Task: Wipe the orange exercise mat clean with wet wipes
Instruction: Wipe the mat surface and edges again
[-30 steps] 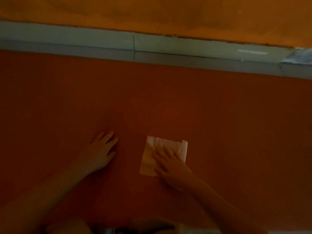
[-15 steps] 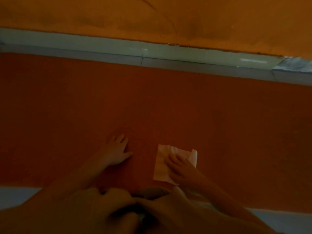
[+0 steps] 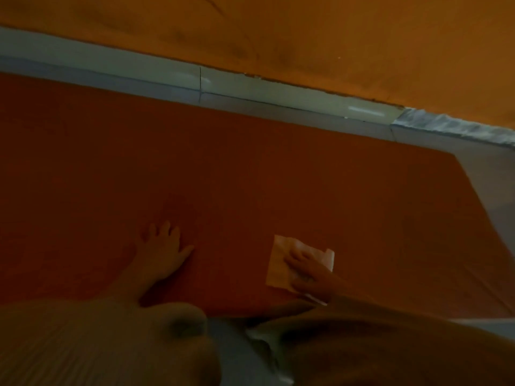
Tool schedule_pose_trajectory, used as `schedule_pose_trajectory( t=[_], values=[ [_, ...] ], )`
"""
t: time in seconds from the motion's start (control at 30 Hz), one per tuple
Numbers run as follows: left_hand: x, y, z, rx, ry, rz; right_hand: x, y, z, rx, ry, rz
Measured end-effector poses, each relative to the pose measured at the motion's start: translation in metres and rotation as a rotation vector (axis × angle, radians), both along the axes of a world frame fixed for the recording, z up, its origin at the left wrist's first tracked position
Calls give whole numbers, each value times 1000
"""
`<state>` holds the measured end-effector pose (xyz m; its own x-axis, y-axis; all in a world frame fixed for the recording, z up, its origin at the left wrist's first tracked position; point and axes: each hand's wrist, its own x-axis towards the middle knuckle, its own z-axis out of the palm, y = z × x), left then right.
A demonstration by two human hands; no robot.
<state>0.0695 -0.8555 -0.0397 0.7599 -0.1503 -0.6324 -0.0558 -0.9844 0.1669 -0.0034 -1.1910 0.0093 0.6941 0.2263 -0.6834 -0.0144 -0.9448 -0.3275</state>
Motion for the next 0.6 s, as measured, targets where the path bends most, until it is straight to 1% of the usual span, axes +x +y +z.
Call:
schedule_pose_trajectory(
  t=[0.1, 0.17, 0.23, 0.33, 0.37, 0.43, 0.47, 0.53, 0.6],
  values=[
    [-1, -9, -3, -22, -38, 37, 13, -24, -24, -126, -60, -80],
    [1, -16, -6, -43, -80, 28, 13, -22, -37, -139, -142, -173],
    [5, -19, -10, -69, -126, -17, 1, -19, -48, -50, -172, -96],
    [5, -20, -15, -116, -181, -21, -20, -29, -45, -8, -109, 98],
    [4, -19, -17, -128, -182, -11, -21, -37, -46, 3, -114, 102],
    [5, -19, -18, -120, -173, -17, -7, -53, -49, 25, -124, -16],
    [7, -19, -19, -113, -176, -20, 7, -57, -55, -9, -118, -41],
    [12, -20, -21, -125, -222, -10, 40, -56, -67, -102, -172, -50],
    [17, -24, -22, -146, -283, 1, 65, -38, -71, -145, -198, -27]
  ],
)
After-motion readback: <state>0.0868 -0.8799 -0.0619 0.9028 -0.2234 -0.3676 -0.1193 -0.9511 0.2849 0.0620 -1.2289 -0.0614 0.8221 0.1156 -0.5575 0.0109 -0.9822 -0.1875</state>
